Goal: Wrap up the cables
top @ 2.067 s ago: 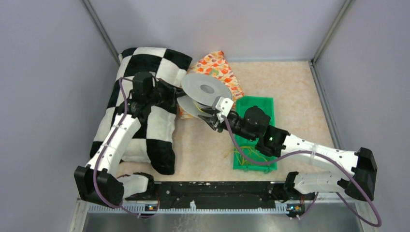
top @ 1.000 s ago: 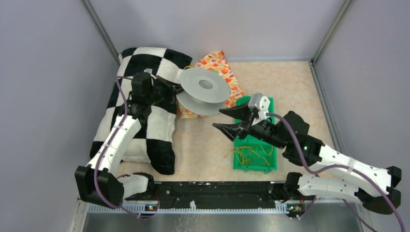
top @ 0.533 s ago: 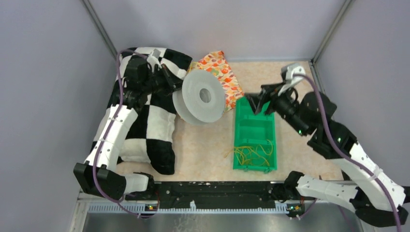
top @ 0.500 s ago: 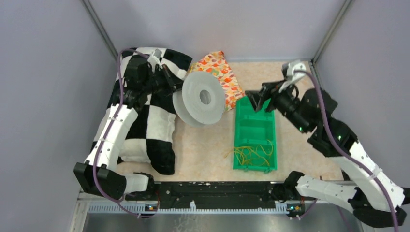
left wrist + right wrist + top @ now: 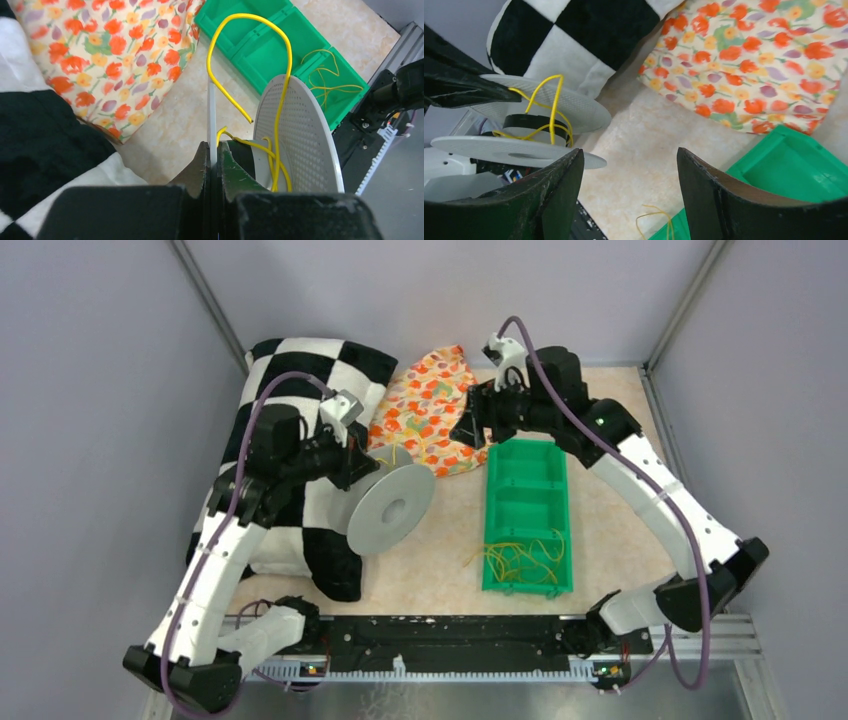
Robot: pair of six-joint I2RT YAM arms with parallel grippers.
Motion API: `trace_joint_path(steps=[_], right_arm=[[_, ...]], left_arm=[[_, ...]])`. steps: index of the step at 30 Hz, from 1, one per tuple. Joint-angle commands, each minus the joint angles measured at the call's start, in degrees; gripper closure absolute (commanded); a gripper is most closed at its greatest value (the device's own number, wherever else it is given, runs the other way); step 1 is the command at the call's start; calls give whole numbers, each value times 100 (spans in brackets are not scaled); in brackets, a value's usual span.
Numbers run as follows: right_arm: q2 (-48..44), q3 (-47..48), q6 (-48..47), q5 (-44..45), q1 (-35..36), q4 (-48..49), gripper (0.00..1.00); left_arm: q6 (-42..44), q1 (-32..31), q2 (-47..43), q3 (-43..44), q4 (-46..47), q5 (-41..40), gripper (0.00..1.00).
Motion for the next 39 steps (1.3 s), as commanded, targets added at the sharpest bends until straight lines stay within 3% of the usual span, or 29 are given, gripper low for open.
trace_joint_path(steps=[1, 8, 16, 21, 27, 30, 31, 39], right_arm=[[410, 597, 303, -586, 349, 170, 32], [726, 741, 472, -336, 950, 610, 32], [1084, 886, 440, -322, 1163, 679, 33], [1249, 719, 210, 226, 1176, 760, 35], [1320, 682, 265, 267, 1176, 902, 56], [1193, 392, 366, 471, 1158, 1042, 94], [1111, 229, 429, 519, 1132, 1113, 100], [344, -1169, 910, 229, 927, 1790, 100]], left_arm=[[901, -39, -535, -250, 726, 0, 100], [1374, -100, -737, -485, 669, -148, 100], [1393, -127, -889, -521, 757, 29, 100], [1325, -127, -972, -582, 855, 176, 100], [1278, -127, -1023, -658, 951, 220, 100], [1249, -127, -1042, -658, 954, 195, 100], [1199, -127, -1065, -634, 984, 163, 100], [159, -126, -1445, -305, 1847, -87, 100]])
